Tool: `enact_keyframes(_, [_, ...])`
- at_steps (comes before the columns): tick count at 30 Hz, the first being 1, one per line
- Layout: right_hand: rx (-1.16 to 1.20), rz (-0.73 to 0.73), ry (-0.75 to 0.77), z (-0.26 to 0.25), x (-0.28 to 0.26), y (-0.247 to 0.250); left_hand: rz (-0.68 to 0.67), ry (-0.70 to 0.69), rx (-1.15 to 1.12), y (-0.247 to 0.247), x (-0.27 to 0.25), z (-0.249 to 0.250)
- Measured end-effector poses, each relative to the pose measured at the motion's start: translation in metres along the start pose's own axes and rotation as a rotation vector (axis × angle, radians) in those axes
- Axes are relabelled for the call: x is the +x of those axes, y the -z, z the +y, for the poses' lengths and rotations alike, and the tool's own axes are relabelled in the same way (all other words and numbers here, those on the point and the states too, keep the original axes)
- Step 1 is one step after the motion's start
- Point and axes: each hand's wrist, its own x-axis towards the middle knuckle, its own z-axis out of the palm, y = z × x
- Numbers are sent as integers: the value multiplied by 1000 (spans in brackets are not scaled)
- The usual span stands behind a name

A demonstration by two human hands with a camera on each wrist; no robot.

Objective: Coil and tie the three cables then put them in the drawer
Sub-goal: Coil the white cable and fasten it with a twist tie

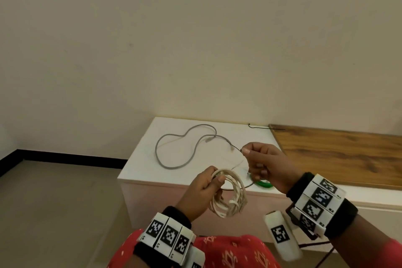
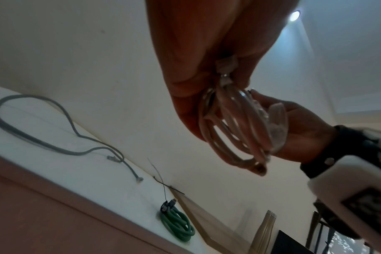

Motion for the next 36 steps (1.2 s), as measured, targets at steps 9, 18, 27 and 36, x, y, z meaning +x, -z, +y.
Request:
enact_keyframes(9, [116,-46,109,-4,-1,-1,228,184,-92,-2,2,-1])
enact_keyframes(18, [-648,48,216,11,-4,-23,405,175,91,-1,2,3])
enact_keyframes(27, [-1028,125,368,34,-6,-45,408,136,53,-20,-1,8])
enact_keyframes(36, [-988,18,297,29,-7,-46,519,78,156,-7,0,0])
